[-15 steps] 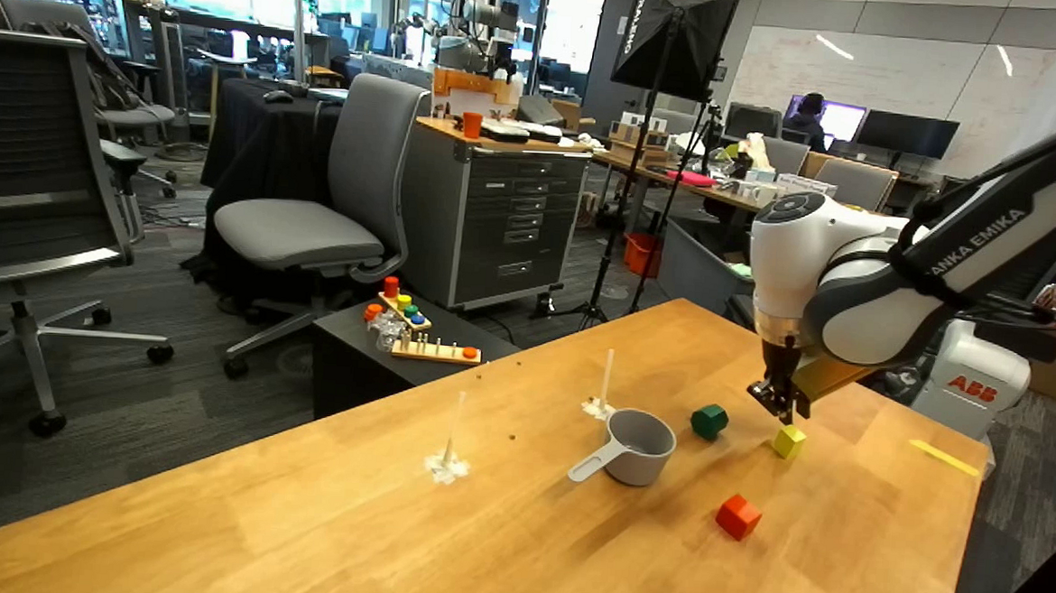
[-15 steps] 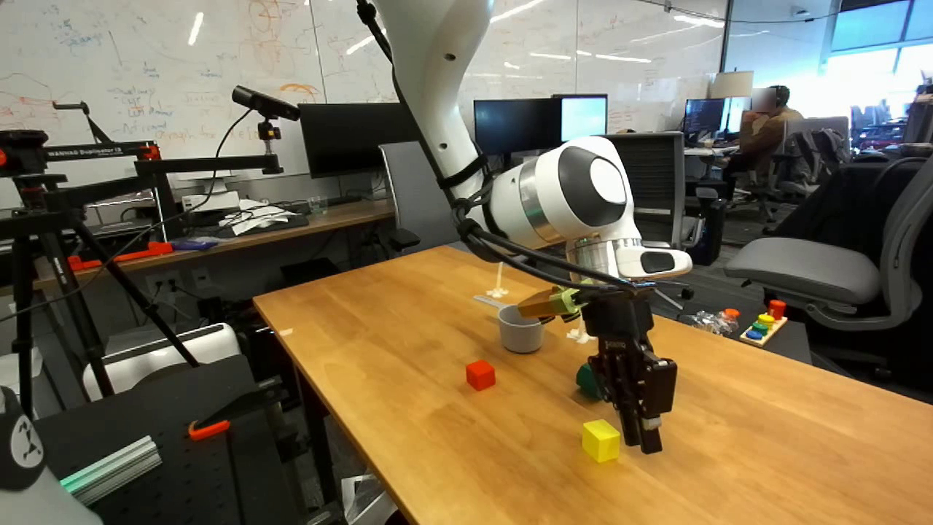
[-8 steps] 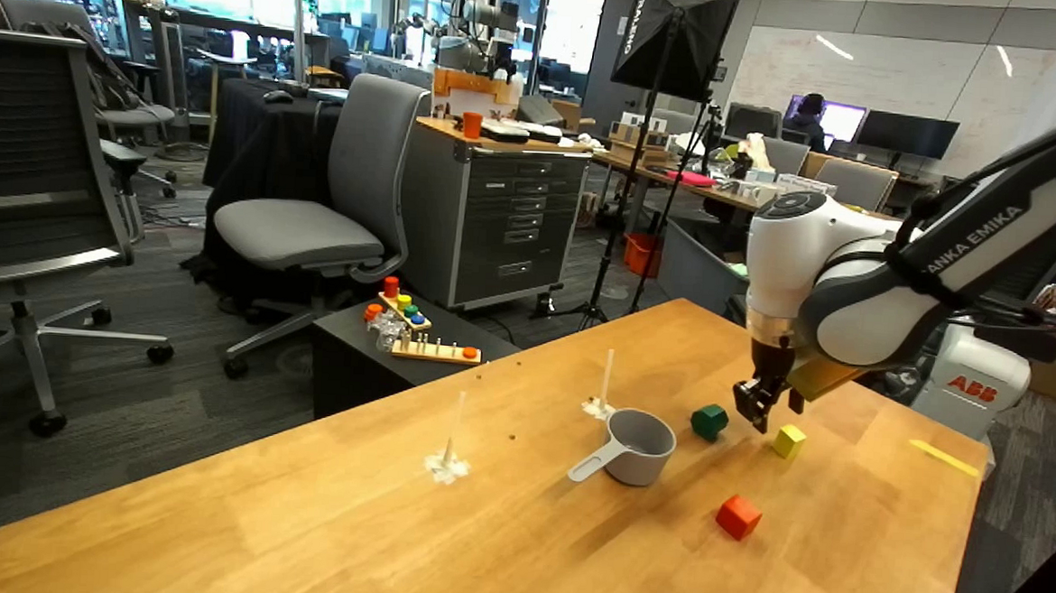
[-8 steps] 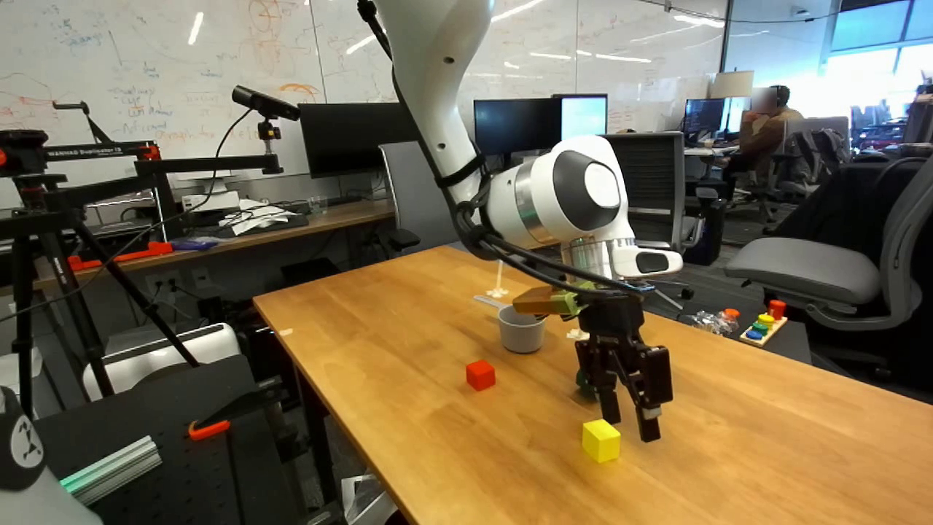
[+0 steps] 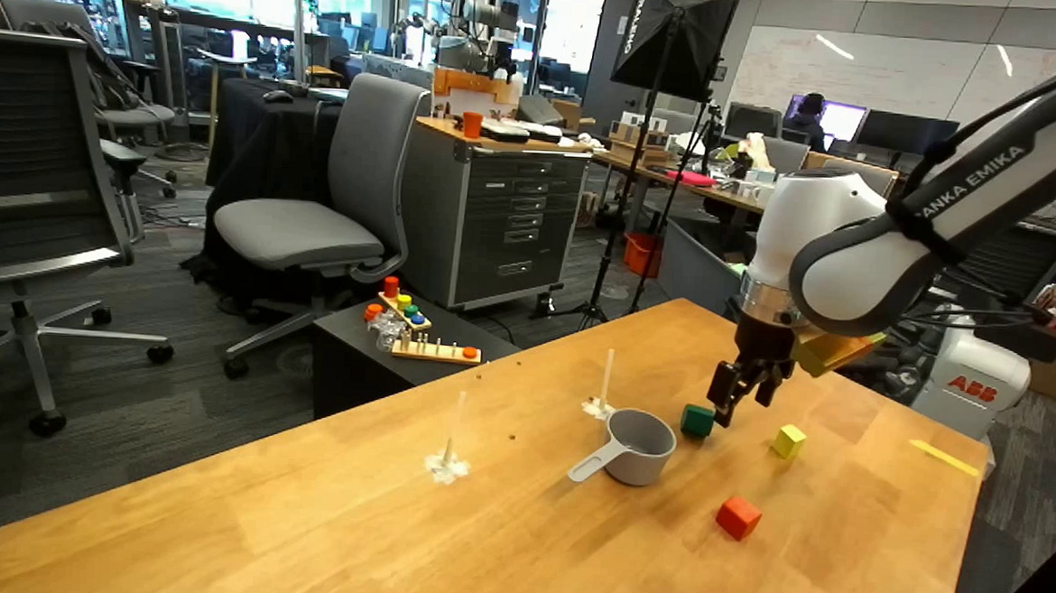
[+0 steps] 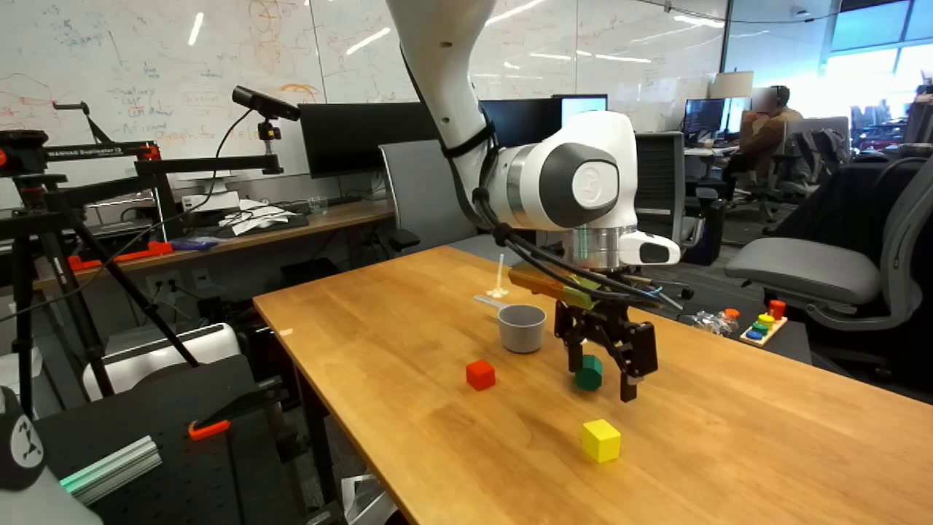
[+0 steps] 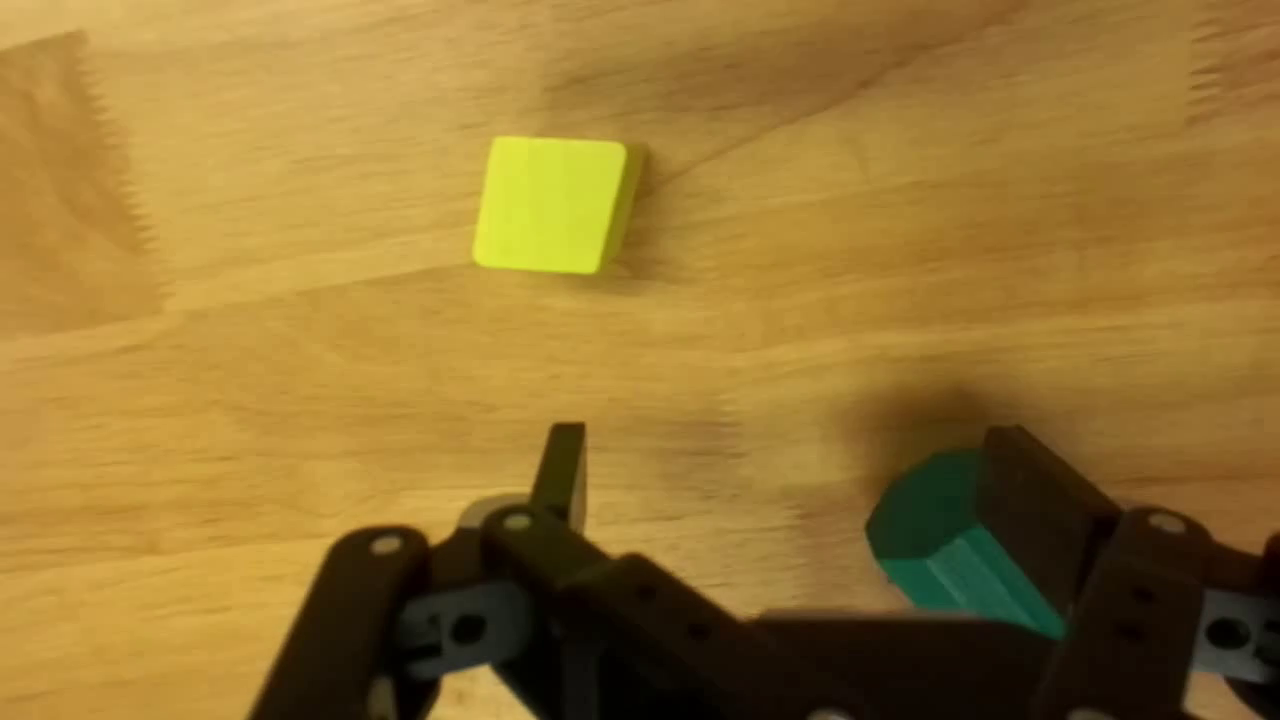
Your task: Place the blocks inside the grey measuring cup
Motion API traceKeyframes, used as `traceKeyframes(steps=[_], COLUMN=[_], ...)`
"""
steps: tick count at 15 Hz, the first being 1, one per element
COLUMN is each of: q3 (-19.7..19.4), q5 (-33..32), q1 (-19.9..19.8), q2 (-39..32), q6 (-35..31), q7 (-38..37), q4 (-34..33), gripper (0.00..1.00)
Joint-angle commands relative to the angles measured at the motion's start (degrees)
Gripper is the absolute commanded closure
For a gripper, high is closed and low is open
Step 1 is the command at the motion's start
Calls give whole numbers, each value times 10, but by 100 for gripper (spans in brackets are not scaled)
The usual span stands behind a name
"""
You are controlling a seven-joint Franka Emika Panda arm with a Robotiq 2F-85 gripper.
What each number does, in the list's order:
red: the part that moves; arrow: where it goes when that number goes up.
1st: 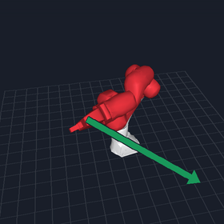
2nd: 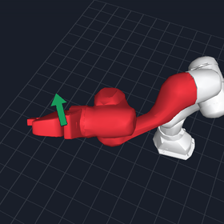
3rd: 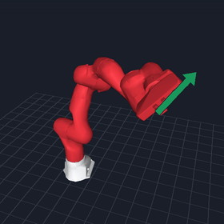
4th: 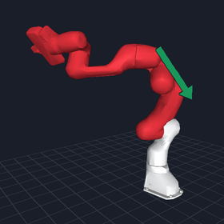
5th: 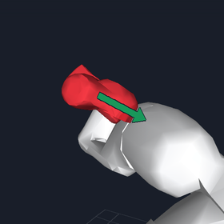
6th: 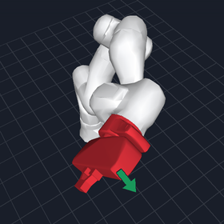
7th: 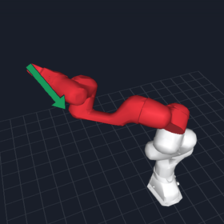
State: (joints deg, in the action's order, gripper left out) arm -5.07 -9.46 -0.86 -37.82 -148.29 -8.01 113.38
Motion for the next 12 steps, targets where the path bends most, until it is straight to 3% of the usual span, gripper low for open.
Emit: traceKeyframes(steps=[1,9,12], q3=[50,-105,-129], q5=[76,3,0], q1=[-57,29,45], q2=[23,0,2], q6=[-18,-119,-131], q7=[80,-35,-55], q4=[33,82,97], gripper=[1,0,0])
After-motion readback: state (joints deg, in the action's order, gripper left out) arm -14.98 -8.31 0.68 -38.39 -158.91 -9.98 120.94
